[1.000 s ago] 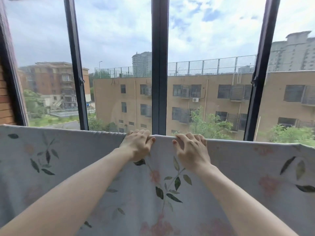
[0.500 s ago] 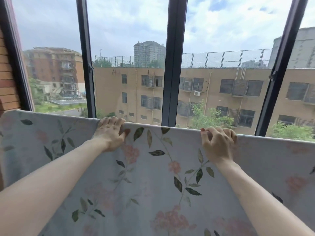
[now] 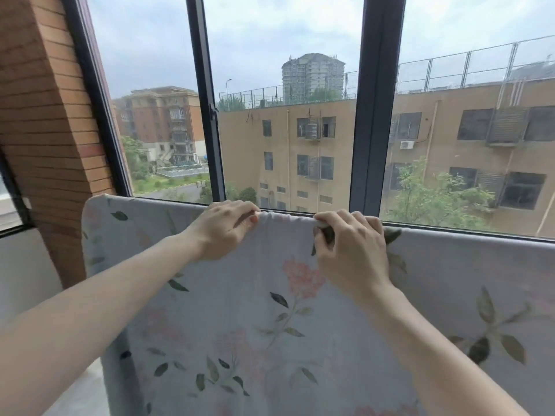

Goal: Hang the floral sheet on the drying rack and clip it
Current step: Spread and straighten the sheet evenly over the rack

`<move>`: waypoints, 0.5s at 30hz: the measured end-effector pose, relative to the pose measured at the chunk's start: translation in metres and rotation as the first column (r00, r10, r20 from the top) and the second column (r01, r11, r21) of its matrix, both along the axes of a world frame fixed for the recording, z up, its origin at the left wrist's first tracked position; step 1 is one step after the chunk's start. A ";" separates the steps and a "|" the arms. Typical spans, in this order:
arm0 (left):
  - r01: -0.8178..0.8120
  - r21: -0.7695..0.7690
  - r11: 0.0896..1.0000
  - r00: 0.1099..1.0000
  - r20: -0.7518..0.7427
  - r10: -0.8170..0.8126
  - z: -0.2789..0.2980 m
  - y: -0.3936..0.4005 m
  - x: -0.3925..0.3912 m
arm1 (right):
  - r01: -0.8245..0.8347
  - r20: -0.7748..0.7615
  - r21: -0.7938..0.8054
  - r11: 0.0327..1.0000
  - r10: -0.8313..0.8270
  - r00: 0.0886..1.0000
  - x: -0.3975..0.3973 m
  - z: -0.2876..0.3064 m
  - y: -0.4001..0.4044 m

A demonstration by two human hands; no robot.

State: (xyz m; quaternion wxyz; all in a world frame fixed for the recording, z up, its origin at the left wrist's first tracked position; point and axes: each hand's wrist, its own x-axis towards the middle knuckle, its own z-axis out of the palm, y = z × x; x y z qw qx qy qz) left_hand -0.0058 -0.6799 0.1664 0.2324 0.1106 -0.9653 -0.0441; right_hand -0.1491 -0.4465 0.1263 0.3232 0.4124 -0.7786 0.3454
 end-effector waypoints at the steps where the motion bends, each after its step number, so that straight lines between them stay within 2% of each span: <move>1: -0.045 -0.004 0.999 0.999 -0.008 0.045 -0.001 -0.019 0.007 | 0.013 0.004 -0.018 1.000 -0.013 1.000 -0.003 -0.002 0.000; 4: -0.184 0.000 0.983 0.980 -0.082 0.183 -0.007 -0.074 0.030 | 0.020 0.017 -0.041 0.999 -0.019 1.000 -0.006 -0.002 0.004; 7: -0.253 0.019 0.967 0.949 -0.192 0.251 -0.013 -0.106 0.046 | -0.002 0.036 -0.050 0.999 0.004 0.999 0.002 0.001 0.001; 11: -0.267 0.003 0.964 0.931 -0.258 0.259 -0.021 -0.121 0.044 | -0.078 0.096 -0.063 0.995 0.084 0.992 0.020 0.011 -0.023; 15: -0.208 -0.028 0.978 0.946 -0.258 0.194 -0.027 -0.122 0.045 | -0.287 0.145 -0.093 0.953 0.298 0.943 0.049 0.018 -0.070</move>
